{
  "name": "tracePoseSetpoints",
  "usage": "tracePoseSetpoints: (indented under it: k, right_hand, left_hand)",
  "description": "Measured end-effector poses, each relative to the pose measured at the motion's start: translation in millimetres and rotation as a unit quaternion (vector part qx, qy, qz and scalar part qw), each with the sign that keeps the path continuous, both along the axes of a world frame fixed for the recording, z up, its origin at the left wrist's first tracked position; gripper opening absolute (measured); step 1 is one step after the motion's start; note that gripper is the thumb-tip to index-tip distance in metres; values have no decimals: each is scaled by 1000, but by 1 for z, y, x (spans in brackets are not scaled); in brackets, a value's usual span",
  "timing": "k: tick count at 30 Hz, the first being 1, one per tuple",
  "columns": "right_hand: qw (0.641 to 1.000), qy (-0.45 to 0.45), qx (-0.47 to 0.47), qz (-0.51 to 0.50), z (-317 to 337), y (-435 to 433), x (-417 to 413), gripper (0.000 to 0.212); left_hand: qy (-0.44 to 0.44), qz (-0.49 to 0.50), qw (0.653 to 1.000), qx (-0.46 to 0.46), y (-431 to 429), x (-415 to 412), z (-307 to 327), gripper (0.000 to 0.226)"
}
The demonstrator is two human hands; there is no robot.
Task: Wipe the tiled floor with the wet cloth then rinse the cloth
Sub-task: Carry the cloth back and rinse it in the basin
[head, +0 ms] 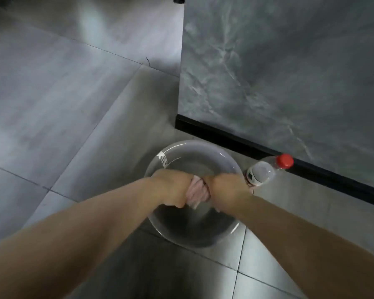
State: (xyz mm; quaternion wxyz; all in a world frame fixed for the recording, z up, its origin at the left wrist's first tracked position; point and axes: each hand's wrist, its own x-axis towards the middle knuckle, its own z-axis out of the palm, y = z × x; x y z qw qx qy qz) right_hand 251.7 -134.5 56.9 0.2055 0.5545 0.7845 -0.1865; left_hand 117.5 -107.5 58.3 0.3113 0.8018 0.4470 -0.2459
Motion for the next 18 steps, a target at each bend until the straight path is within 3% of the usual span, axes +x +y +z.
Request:
tracePoseSetpoints:
  k: [2, 4, 9, 11, 12, 14, 17, 18]
  right_hand:
    - [984, 101, -49, -139, -31, 1, -6, 21]
    - [941, 218, -90, -243, -52, 6, -7, 13]
    - [818, 424, -199, -332, -66, 5, -8, 15]
    - [775, 461, -248, -356, -70, 4, -3, 11]
    - [750, 481, -277, -361, -72, 5, 0, 12]
    - [693, 527, -343, -352, -77, 6, 7, 33]
    - [579, 596, -415, -370, -90, -5, 13, 62]
    - [572, 591, -428, -374, -93, -11, 15, 64]
  left_hand:
    - [10, -84, 981, 175, 10, -1, -29, 23]
    - [15, -147, 953, 263, 20, -4, -49, 25]
    - [28, -167, 951, 259, 26, -5, -62, 25]
    - [-36, -167, 943, 285, 27, -4, -68, 22]
    - [-100, -185, 918, 335, 29, -4, -72, 15]
    - [-151, -207, 888, 383, 33, -4, -76, 10]
    - [-210, -205, 859, 419, 29, -4, -82, 17]
    - [-223, -218, 857, 411, 25, -6, -81, 13]
